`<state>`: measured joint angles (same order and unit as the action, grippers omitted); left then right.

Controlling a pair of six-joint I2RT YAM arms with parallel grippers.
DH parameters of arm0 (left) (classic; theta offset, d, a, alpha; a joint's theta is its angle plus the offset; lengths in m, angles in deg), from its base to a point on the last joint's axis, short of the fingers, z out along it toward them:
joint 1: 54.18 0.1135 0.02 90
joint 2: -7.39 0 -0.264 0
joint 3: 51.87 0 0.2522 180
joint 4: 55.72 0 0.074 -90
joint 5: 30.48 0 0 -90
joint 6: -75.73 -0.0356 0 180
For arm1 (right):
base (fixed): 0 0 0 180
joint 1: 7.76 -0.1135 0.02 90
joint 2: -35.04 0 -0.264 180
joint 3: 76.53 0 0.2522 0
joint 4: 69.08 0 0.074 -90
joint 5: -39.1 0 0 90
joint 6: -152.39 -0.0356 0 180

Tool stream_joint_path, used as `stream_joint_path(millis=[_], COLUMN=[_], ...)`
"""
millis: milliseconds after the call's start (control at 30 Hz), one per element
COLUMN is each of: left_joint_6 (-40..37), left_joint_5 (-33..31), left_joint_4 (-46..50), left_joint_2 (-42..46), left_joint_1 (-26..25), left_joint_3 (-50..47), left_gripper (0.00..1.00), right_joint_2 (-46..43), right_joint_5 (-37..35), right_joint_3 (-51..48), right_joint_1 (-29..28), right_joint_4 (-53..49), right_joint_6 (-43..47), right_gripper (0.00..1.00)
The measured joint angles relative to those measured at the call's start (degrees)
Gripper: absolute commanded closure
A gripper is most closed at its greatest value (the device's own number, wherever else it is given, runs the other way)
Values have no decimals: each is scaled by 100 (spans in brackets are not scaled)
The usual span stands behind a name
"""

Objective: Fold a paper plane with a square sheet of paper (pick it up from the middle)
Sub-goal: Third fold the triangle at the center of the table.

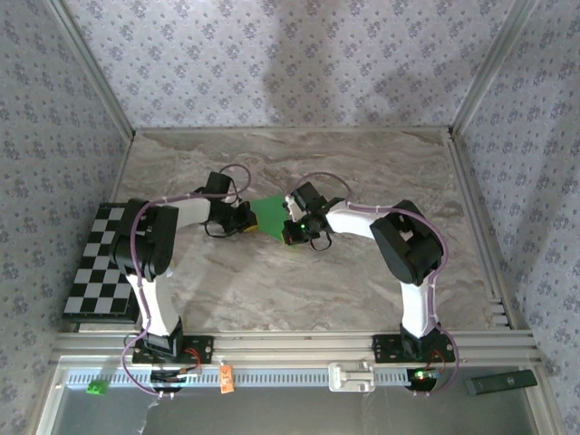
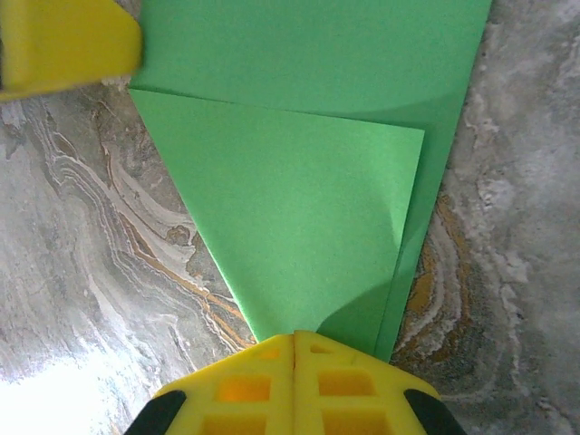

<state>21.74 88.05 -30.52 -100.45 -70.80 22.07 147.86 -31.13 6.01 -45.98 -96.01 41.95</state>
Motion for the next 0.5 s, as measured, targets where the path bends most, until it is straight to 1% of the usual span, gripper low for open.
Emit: stream_joint_path(millis=[100,200,233,367,467,500], left_joint_6=[33,151,199,483,739,826], left_joint_5=[-402,-680,-739,-883,-911,-911], left_joint_4=[210,284,278,103,-66,-111], left_joint_2=[262,702,896,1655,2065,2149], left_joint_1=[142,214,210,195,151,122], left_joint_3=[4,0,-20,-341,-715,-835], left_gripper=[88,78,75,56,47,43], right_joint_2=[-26,-92,-136,-452,-769,-868], right_joint_5=[9,35,46,42,-61,-116], right_joint_3=[7,-22,-46,-87,-90,-107], right_joint_1=[0,0,0,0,0,0], right_joint_4=[-13,-42,-39,55,203,280], right_joint_6=[-74,-229,-286,-509,-664,-732], right_gripper=[100,98,96,86,78,77])
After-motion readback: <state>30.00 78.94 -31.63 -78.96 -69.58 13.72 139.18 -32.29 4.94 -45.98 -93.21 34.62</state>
